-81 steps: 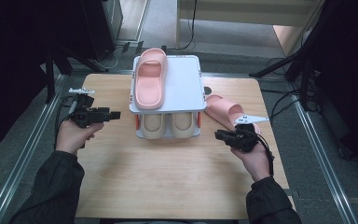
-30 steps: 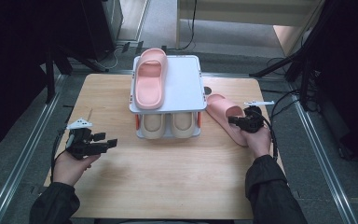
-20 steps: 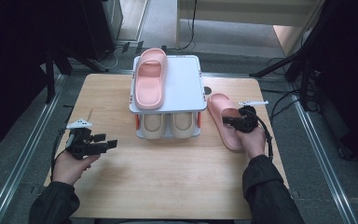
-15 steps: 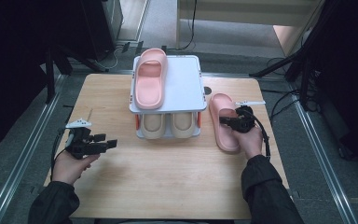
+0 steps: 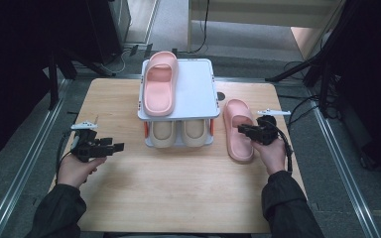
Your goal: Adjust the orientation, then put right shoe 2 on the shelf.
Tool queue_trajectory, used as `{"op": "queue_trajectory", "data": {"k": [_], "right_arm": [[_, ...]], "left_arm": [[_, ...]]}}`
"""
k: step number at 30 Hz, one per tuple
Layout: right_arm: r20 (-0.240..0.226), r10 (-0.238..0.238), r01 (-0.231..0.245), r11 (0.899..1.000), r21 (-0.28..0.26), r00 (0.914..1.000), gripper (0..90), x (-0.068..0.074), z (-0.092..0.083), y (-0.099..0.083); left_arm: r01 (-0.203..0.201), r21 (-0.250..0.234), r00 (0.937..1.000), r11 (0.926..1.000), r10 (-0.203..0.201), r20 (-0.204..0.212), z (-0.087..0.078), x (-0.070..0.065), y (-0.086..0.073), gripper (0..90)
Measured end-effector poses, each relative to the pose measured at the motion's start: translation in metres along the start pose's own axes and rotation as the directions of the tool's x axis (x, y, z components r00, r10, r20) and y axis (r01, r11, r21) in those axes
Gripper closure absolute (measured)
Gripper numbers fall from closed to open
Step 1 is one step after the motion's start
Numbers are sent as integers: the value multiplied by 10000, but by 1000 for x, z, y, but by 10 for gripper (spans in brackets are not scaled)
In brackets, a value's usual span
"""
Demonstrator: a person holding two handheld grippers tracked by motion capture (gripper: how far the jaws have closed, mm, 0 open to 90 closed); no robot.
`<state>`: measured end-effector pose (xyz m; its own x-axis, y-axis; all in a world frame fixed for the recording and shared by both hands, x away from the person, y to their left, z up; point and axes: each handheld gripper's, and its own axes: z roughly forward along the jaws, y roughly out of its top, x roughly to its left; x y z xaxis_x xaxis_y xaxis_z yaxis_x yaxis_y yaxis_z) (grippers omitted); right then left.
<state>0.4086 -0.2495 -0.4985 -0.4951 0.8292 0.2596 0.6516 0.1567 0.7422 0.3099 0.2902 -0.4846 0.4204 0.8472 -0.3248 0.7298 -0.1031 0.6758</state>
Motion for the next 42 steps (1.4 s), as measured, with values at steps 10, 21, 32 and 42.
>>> {"op": "queue_trajectory", "data": {"k": [10,21,32,42], "right_arm": [[508,340,-317,9985,-444,9981,684,-9,-22,-10],[1118,1105,-1039,9926,-632,9876,550,-28,-21,-13],[1214,1159,-1110,9927,-460,9858,558,-35,-3,-4],[1664,1378,-1363,9904,-205,9764,605,-39,18,1]], "left_arm": [[-45,60,9998,10000,43,199,10,0,12,353],[-26,164,9998,9999,23,193,10,-1,9,357],[148,147,9999,9998,-149,59,2,1,-1,357],[321,68,9993,9995,-320,-169,-5,4,-9,357]]}}
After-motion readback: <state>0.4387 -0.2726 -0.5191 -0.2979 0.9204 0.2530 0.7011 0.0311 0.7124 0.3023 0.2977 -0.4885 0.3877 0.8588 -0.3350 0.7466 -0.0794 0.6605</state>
